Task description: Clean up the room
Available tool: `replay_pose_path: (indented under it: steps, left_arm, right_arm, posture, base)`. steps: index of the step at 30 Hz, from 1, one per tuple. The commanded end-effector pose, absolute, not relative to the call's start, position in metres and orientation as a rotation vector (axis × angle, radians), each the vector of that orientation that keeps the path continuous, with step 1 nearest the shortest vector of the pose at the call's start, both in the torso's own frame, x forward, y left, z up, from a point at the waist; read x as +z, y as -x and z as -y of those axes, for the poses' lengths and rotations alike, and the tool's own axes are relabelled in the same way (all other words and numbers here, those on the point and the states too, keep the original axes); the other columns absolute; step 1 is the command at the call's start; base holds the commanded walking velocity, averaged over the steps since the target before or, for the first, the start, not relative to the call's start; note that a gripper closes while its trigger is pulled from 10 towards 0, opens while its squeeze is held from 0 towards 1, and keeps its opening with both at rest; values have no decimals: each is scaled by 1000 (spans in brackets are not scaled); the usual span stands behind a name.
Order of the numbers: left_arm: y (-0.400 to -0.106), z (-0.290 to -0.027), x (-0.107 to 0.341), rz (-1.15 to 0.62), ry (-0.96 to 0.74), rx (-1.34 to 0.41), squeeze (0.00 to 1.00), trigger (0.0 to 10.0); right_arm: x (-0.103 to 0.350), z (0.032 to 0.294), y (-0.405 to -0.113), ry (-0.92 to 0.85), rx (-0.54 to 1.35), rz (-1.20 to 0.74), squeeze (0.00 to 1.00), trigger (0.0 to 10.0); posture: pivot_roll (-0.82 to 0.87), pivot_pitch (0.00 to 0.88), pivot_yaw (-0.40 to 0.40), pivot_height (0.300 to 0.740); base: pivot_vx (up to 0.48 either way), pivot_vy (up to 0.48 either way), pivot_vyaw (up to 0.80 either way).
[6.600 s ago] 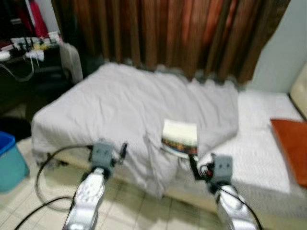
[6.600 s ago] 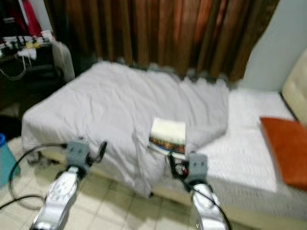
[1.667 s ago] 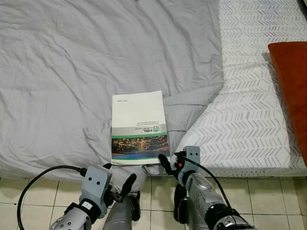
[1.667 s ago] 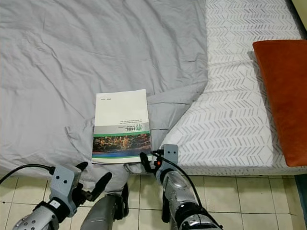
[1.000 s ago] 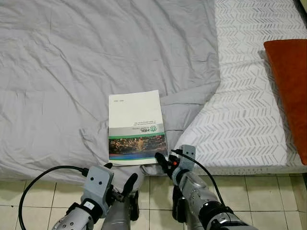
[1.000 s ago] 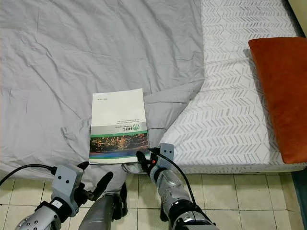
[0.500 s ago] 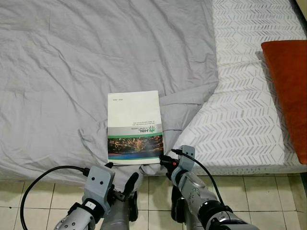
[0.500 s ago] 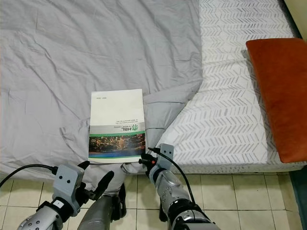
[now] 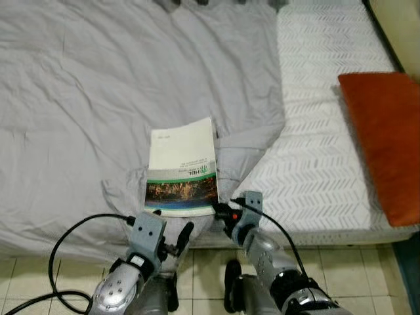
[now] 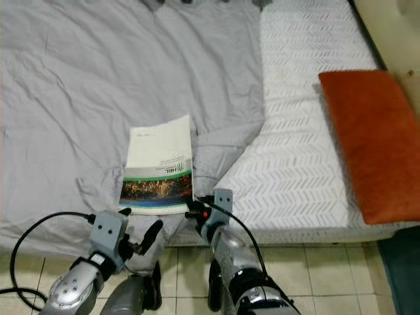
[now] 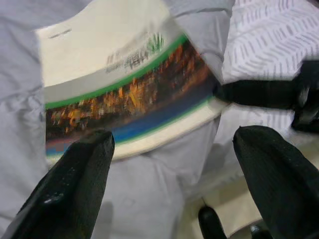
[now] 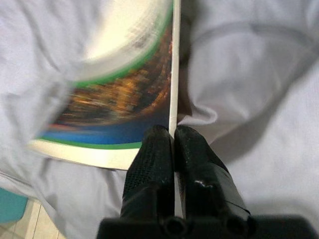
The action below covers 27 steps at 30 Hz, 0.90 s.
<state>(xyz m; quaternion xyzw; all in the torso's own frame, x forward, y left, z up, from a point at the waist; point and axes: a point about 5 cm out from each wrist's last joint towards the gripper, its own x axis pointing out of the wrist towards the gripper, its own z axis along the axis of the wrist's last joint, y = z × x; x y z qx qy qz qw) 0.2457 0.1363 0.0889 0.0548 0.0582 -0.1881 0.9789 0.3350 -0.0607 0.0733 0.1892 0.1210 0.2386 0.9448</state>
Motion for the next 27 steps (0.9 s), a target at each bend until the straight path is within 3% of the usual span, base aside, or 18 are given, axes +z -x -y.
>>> replay_pose_path:
  steps: [1, 10, 23, 24, 25, 26, 27]
  left_arm:
    - [-243, -136, 75, -156, -108, -371, 0, 10000]
    - [-268, -134, 65, -142, -122, -348, 0, 10000]
    - [-278, -133, 61, -125, -141, -376, 0, 10000]
    - [-279, -134, 61, -124, -142, -376, 0, 10000]
    - [-279, -134, 61, -124, -142, -376, 0, 10000]
    - [-279, -134, 61, -122, -146, -377, 0, 10000]
    - [-280, -135, 61, -121, -148, -376, 0, 10000]
  right_arm:
    - [97, 59, -341, -381, 538, -141, 0, 0]
    - [118, 93, -349, -258, 439, -18, 0, 0]
    - [71, 98, -330, -375, 353, -232, 0, 0]
    - [68, 100, -330, -366, 333, -239, 341, 0]
    - [68, 100, -330, -366, 333, -239, 341, 0]
    - [66, 101, -330, -368, 316, -249, 1000, 0]
    - [65, 101, -330, -372, 317, -254, 1000, 0]
  posture:
    - [108, 171, -97, 740]
    - [71, 51, -87, 740]
    - [64, 71, -51, 740]
    - [65, 72, -50, 740]
    - [65, 72, -50, 740]
    - [69, 74, -49, 740]
    - [69, 75, -49, 740]
  base:
    - [0, 0, 0]
    - [0, 0, 0]
    - [0, 0, 0]
    - [0, 0, 0]
    - [0, 0, 0]
    - [0, 0, 0]
    - [0, 0, 0]
